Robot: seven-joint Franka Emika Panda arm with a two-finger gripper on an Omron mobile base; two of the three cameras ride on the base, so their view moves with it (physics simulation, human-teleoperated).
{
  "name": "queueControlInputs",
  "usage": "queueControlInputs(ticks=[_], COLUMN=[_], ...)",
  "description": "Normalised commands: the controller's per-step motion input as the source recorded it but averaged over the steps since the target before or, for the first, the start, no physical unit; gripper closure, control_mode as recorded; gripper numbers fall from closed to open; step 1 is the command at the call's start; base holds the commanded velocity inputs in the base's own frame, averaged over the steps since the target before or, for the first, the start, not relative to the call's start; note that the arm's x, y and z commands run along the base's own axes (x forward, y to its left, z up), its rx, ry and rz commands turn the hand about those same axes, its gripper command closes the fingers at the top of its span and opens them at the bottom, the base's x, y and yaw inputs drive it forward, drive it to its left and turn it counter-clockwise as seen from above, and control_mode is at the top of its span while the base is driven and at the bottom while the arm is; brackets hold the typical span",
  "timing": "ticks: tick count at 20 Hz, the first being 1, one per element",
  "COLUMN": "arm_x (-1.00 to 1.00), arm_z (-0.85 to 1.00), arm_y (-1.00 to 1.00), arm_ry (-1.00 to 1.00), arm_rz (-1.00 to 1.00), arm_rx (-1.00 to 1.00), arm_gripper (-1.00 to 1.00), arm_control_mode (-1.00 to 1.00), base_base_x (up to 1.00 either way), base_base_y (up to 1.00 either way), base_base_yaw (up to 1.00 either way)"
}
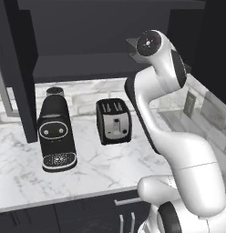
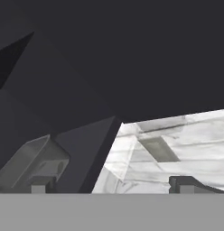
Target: Retrieve the tupperware and aluminum foil from the cabinet and place them on the dining counter near the plate with tomato and fish to prepare for storing leftovers.
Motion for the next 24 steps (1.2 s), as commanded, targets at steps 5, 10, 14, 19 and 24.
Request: queueControlInputs(ticks=[5, 10, 14, 19, 24], arm_x=[0.38, 0.41, 0.54, 0.55, 0.54], arm_z=[0.17, 0.00, 0.00, 0.00, 0.00], arm_y=[-0.02, -0.01, -0.03, -0.20, -0.30], arm_ry=[0.05, 0.06, 0.13, 0.11, 0.07], arm_rz=[0.05, 0.03, 0.00, 0.00, 0.00], arm_rx=[-0.02, -0.06, -0.09, -0.06, 0.00], arm_gripper=[-1.00, -1.00, -1.00, -1.00, -1.00], arm_control_mode=[-1.00, -1.00, -1.00, -1.00, -1.00], base_base_x=[0.00, 0.00, 0.00, 0.00, 0.00], base_base_y=[0.00, 0.00, 0.00, 0.00, 0.00], base_base_yaw=[0.00, 0.00, 0.00, 0.00, 0.00])
